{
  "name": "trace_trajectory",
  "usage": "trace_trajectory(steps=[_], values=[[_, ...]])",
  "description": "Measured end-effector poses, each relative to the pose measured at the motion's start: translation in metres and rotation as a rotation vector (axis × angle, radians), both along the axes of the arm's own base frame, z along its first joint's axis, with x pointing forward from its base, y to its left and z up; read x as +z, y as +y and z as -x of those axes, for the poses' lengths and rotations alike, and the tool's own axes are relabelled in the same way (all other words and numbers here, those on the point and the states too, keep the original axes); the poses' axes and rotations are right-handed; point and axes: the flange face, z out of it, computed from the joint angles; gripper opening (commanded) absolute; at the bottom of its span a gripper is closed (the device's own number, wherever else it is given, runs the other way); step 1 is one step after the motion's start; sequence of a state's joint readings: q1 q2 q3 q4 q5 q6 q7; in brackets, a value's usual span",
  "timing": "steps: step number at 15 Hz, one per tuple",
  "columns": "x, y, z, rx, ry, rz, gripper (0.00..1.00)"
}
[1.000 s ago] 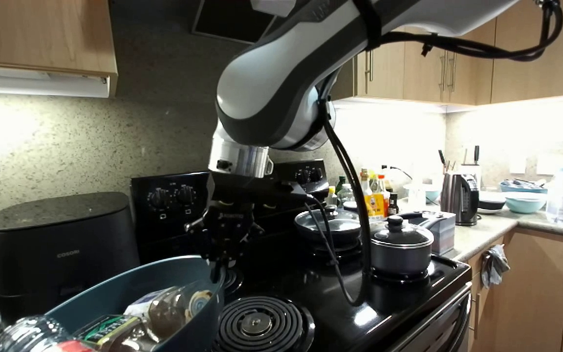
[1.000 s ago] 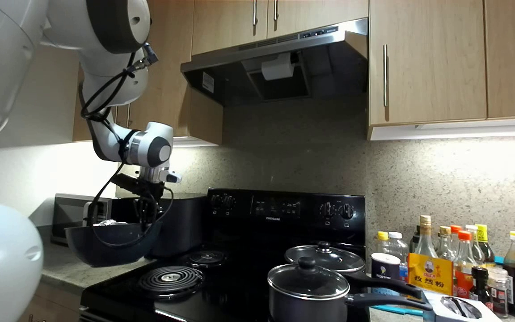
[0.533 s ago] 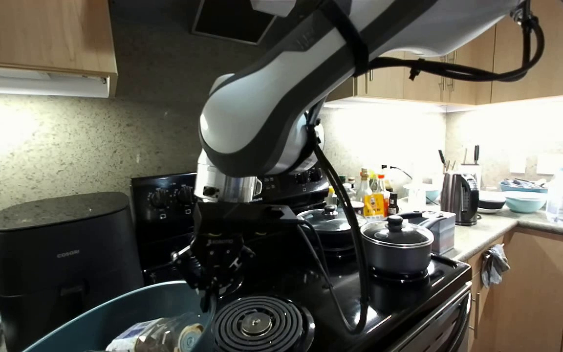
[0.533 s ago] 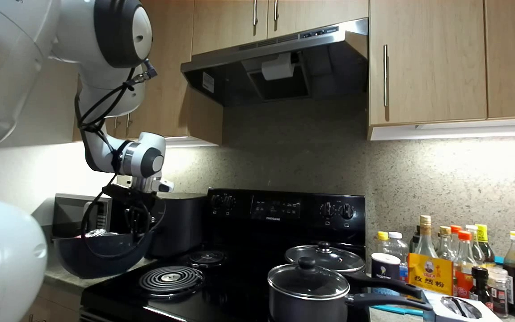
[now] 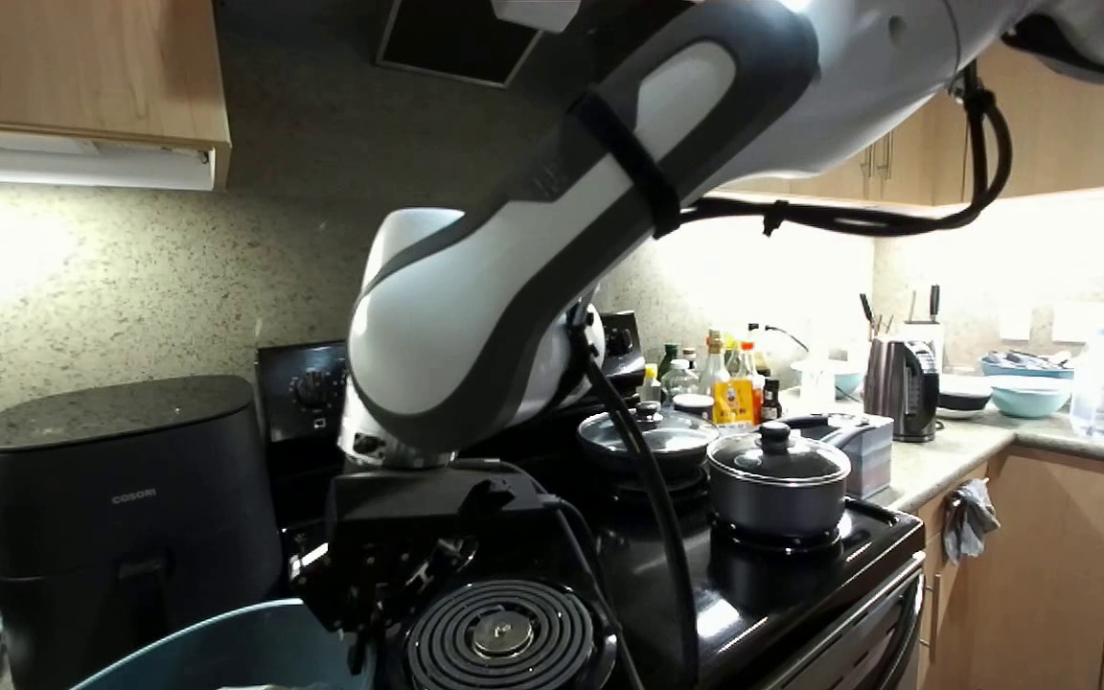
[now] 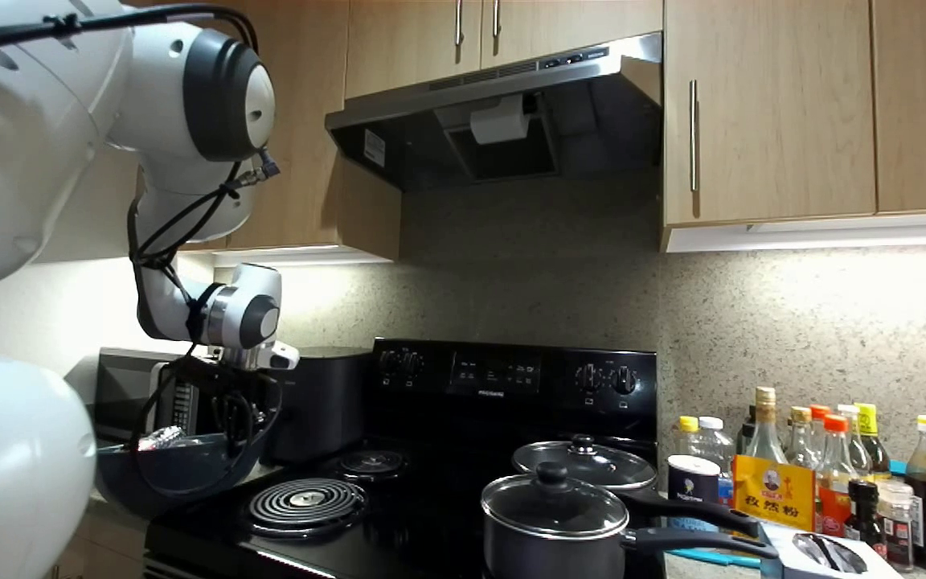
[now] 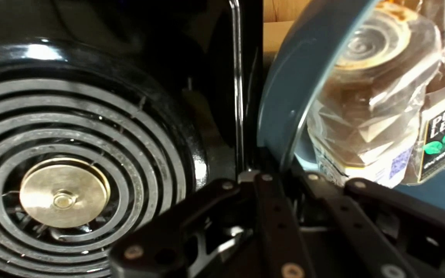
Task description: Remove the blue bowl from the stove and place it on the left side of the countertop
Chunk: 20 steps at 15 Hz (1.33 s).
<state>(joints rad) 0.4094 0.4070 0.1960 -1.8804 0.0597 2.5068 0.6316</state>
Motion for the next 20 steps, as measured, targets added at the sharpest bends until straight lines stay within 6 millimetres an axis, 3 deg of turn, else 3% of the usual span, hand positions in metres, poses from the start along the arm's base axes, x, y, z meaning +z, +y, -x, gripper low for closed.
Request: trace_trajectory(steps=[5,8,9,10,13,17,20], values=[[-0.01,0.021,-0.029,-0.058,-0.064,-0.019,0.02],[-0.014,0.023,-0.053,-0.125,-0.098,-0.021,0.02],[-0.016,0.022,-0.059,-0.136,-0.106,-0.018,0.34],[-0.018,0.022,-0.064,-0.14,-0.108,-0.012,0.35],[-0.014,0.018,-0.076,-0.183,-0.108,-0.004,0.53],[0.011,0.011,-0.092,-0.236,-0.136,-0.017,0.78],[0.029,0.012,-0.093,-0.238,-0.145,-0.021,0.98]])
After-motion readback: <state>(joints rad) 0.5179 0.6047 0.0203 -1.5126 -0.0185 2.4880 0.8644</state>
